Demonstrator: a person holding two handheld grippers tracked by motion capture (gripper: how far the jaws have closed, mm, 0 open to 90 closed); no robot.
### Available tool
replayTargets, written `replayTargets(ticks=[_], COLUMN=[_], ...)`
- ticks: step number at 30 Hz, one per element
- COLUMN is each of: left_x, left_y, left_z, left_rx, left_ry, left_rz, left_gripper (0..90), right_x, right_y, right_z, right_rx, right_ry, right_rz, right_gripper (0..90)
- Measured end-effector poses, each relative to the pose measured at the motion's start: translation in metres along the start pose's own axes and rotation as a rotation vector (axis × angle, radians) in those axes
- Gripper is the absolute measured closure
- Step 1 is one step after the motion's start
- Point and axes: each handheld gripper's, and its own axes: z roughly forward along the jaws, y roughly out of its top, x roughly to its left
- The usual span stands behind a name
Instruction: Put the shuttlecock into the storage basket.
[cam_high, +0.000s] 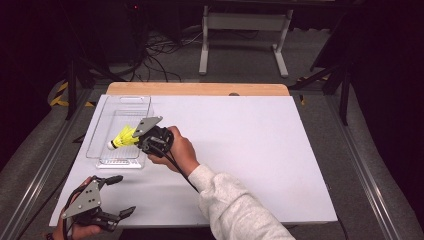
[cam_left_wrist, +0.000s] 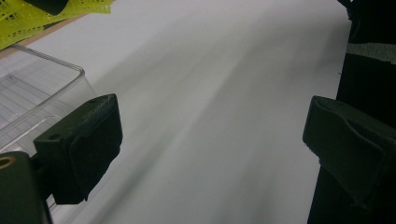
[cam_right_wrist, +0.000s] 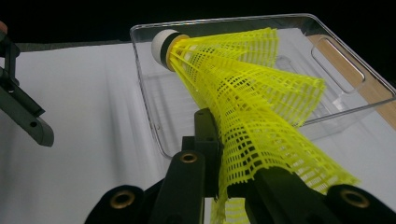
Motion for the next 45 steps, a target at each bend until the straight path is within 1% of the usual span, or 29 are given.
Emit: replayTargets(ticks=[7, 8, 10, 13, 14, 19, 25, 30, 33, 40, 42, 45], left_x=[0.000, 0.000, 0.000, 0.000, 0.000, 0.000, 0.000, 0.000, -0.001, -0.001, -0.001, -0.001], left_y=[0.000, 0.000, 0.000, 0.000, 0.000, 0.000, 0.000, 0.000, 0.000, 0.000, 0.000, 0.000], left_z=[0.000, 0.000, 0.000, 0.000, 0.000, 0.000, 0.000, -0.001, -0.001, -0.001, -0.001, -0.001], left_rx=[-0.002, 0.001, 0.002, 0.001, 0.002, -0.001, -0.002, -0.005, -0.003, -0.003, -0.002, -0.008], left_ry=[-0.001, 0.000, 0.000, 0.000, 0.001, -0.001, -0.004, -0.004, -0.003, -0.006, -0.007, -0.003], left_rz=[-0.001, -0.001, 0.003, 0.003, 0.003, 0.001, -0.002, -0.004, 0.002, 0.001, 0.004, 0.005], left_gripper=[5.8, 5.8, 5.8, 5.8, 5.8, 5.8, 5.7, 5.8, 5.8, 5.8, 5.8, 5.7], right_x=[0.002, 0.002, 0.001, 0.001, 0.001, 0.001, 0.001, 0.002, 0.002, 0.006, 0.007, 0.009], right_y=[0.006, 0.006, 0.007, 0.008, 0.009, 0.012, 0.013, 0.014, 0.015, 0.022, 0.026, 0.028], right_z=[0.007, 0.009, 0.010, 0.012, 0.014, 0.019, 0.025, 0.029, 0.030, 0.035, 0.039, 0.042], right_rx=[0.030, 0.035, 0.039, 0.052, 0.059, 0.079, 0.100, 0.118, 0.118, 0.129, 0.137, 0.149], right_ry=[0.002, -0.004, -0.003, -0.002, -0.008, -0.011, -0.001, -0.004, 0.000, 0.003, 0.015, 0.019], right_rz=[-0.020, -0.026, -0.021, -0.024, -0.032, -0.041, -0.049, -0.054, -0.055, -0.078, -0.084, -0.092], right_gripper=[87.7, 87.7, 87.6, 87.6, 87.6, 87.6, 87.5, 87.5, 87.5, 87.4, 87.3, 87.2])
